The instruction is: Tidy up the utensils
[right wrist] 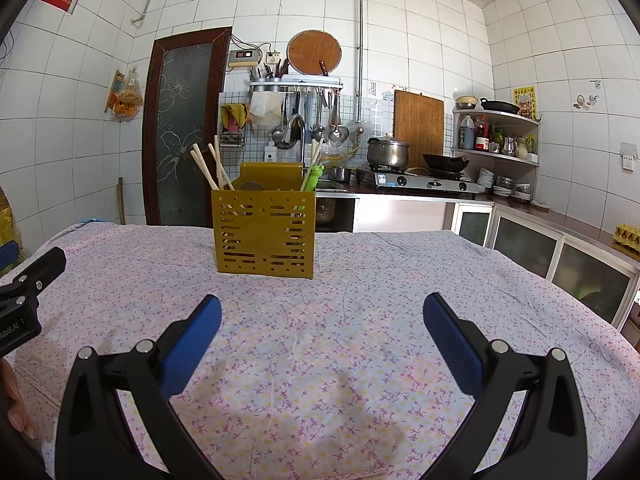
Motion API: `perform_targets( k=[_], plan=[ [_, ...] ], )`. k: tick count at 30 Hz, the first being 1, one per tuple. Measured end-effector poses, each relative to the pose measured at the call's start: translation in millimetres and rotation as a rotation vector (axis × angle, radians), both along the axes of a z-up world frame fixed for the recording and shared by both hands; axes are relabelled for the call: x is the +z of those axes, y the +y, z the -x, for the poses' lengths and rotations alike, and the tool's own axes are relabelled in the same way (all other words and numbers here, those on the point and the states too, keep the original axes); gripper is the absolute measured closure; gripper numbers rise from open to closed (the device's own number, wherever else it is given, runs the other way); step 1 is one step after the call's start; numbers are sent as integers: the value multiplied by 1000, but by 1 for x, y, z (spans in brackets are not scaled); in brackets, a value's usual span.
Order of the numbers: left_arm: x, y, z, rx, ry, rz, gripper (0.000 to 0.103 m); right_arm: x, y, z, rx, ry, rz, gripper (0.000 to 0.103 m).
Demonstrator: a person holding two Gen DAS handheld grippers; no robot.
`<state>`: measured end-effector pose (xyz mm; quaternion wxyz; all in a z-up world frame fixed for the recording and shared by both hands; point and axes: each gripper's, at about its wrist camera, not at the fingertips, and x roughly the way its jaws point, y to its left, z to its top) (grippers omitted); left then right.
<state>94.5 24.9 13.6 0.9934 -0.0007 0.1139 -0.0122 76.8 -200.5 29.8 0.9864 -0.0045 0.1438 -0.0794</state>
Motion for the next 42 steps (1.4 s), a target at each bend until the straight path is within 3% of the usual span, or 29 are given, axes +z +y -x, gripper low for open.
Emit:
perform_targets(
  k=[42],
  plan=[
    [1, 0, -1, 1, -4, 0, 5, 1, -4, 4, -7, 2, -2, 4]
  ],
)
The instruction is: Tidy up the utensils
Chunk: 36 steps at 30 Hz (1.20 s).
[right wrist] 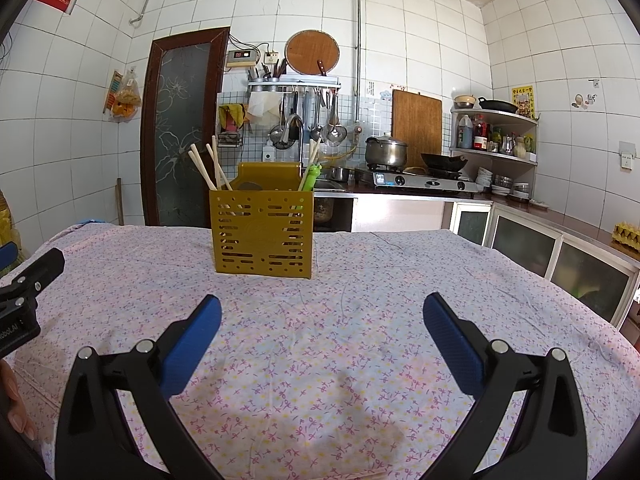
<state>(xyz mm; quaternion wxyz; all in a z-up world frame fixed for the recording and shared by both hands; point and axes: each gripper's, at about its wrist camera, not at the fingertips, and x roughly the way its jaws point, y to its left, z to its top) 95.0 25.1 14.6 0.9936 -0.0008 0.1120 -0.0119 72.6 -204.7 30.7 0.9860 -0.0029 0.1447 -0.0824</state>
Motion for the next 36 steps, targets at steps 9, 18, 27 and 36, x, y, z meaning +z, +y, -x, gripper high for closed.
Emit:
perform_targets(
  k=[9, 18, 27, 36],
  plan=[
    [0, 0, 0, 0, -1, -1, 5, 0, -1, 2, -2, 0, 0, 4],
    [0, 0, 0, 0, -2, -1, 5, 0, -1, 1, -1, 0, 0, 5],
    [2, 0, -1, 0, -5, -3, 5, 0, -1, 1, -1, -1, 1, 5],
    [3, 0, 0, 0, -10, -4, 5, 0, -1, 1, -2, -1, 1, 5]
  ],
)
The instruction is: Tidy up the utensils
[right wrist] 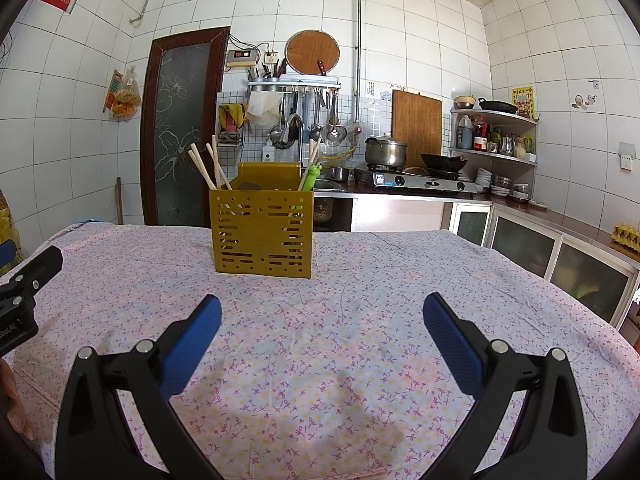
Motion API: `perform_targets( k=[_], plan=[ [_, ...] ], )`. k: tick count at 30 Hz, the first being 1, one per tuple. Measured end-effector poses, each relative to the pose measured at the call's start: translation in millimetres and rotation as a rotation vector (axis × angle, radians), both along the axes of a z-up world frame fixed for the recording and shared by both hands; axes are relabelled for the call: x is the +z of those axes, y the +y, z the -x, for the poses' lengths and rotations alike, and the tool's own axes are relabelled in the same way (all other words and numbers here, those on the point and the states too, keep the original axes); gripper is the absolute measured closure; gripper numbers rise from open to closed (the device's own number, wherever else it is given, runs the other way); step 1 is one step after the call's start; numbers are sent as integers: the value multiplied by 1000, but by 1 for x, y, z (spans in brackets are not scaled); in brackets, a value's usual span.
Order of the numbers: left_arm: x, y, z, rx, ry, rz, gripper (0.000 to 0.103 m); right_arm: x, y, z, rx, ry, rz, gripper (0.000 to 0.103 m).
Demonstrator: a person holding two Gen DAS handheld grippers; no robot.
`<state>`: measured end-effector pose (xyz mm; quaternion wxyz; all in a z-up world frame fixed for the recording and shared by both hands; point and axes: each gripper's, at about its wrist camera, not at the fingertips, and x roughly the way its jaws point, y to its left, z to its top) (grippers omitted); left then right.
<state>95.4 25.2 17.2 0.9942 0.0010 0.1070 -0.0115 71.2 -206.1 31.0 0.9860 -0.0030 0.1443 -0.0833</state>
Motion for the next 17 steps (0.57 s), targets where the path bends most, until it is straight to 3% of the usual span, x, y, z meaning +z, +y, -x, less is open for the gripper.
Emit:
perform_targets(
  k=[17],
  plan=[
    [2, 2, -1, -1, -7, -2, 5, 0, 0, 0, 0, 0, 0, 4]
  ],
)
